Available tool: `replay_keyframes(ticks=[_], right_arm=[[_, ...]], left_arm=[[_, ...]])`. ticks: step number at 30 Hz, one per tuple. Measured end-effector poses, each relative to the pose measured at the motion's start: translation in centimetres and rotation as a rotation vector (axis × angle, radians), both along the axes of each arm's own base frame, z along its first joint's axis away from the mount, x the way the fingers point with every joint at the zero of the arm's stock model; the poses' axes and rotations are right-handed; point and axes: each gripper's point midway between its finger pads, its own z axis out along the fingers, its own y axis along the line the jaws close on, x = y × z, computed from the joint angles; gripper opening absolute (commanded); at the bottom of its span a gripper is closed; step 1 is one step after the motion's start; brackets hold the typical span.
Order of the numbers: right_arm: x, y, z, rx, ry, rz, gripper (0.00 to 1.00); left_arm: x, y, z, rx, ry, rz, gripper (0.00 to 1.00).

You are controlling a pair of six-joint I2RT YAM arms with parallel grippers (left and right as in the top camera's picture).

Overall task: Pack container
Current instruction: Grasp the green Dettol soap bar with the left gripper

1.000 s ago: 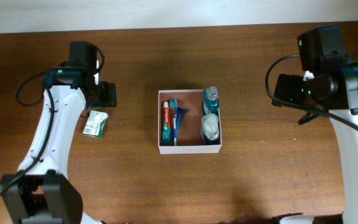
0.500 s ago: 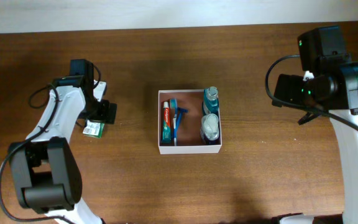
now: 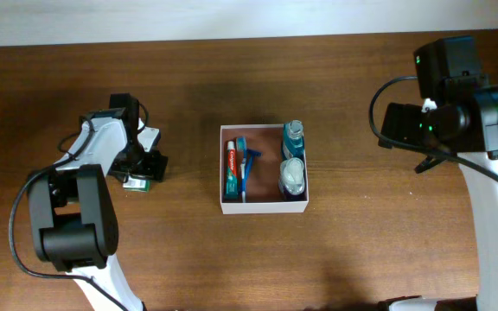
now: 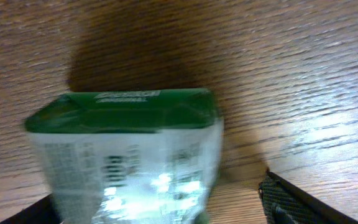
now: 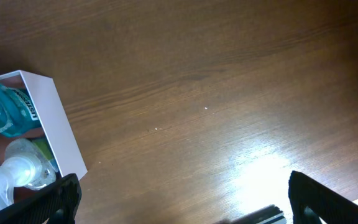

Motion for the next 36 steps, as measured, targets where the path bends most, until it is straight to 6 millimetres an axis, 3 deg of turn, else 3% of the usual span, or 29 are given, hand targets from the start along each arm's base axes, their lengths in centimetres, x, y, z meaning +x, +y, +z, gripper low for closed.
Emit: replay_keyframes(ticks=[8,17,21,27,31,33,36], right_arm=[[0.0,0.0,0.0,0.0,0.0,0.001,0.98],[0.0,0.0,0.0,0.0,0.0,0.0,0.99],[0.0,0.0,0.0,0.0,0.0,0.0,0.98],[0.0,0.0,0.0,0.0,0.0,0.0,0.98],[0.0,0.0,0.0,0.0,0.0,0.0,0.98],[0.0,0.0,0.0,0.0,0.0,0.0,0.98],[0.0,0.0,0.0,0.0,0.0,0.0,0.98]], left_arm=[[0.6,-3.1,0.5,-0.15,-0.019,0.022,0.79],[0.6,-9.6,0.7,-0.197,-0.03,-0.102,0.78],[0.7,-9.5,0.5,-0.139,-0.034,-0.069,0.76],[0.8,-8.7,0.3,-0.092,-0.035,-0.023,0.48],[0.8,-8.6,0.4,-0.089,-0.035,-0.003,0.43],[0.9,-8.6,0.4,-0.09,-0.038,-0.003,0.29],[0.7,-8.6,0.7,-0.087,-0.024,-0.002,0.22]])
